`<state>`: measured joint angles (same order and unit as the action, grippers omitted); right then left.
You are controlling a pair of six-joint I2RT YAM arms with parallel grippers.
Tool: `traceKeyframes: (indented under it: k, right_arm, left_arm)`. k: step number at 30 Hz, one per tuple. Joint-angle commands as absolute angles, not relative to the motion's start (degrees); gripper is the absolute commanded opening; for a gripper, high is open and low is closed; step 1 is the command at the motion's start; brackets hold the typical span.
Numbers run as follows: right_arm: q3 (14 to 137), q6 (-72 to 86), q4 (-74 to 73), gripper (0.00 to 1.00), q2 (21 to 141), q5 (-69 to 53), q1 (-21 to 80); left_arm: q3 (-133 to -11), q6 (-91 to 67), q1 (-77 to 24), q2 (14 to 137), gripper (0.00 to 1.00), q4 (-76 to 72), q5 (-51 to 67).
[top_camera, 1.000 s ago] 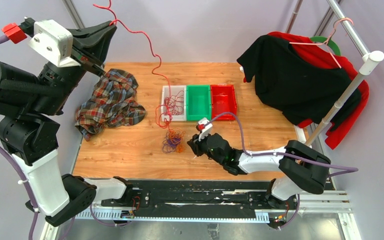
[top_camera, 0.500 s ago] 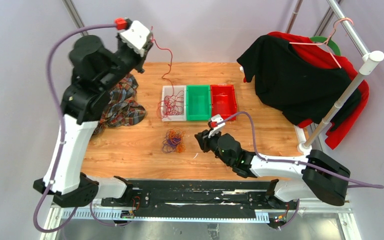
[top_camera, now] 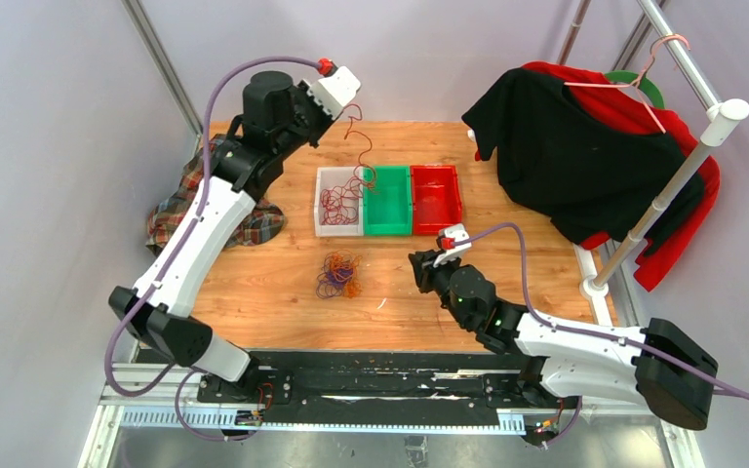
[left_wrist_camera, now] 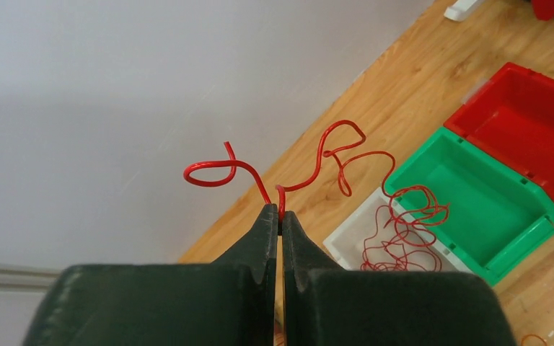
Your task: Untangle the cables
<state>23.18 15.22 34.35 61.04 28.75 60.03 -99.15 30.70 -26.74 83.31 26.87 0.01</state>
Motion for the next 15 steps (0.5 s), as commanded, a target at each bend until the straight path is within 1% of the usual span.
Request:
traceKeyframes:
  k: [1, 6, 9, 12, 15]
  right_arm:
    - [21.17, 14.48, 31.92, 0.18, 58.29, 31.67, 58.27]
    - [21.17, 14.79, 31.64, 0.16, 58.42, 31.30, 57.77]
    - [21.30, 15.00, 31.64, 0.15, 59.01, 30.78, 57.66]
    - [21.27, 15.31, 31.67, 0.15, 59.22, 30.67, 57.66]
    - [21.34, 15.36, 31.71, 0.15, 59.61, 30.76, 57.61]
  left_arm:
    - [-104.87, 31.34, -26.56, 85.89, 0.01, 22.25, -1.61]
    - [-115.61, 28.60, -26.46, 89.27, 0.01, 24.76, -0.68]
    - [-118.83, 27.64, -26.46, 89.21, 0.01, 25.28, -0.36]
    - [-117.93, 27.55, -26.46, 87.81, 0.01, 25.36, -0.15]
    - [-113.79, 28.39, -26.49, 85.97, 0.01, 25.05, -0.01]
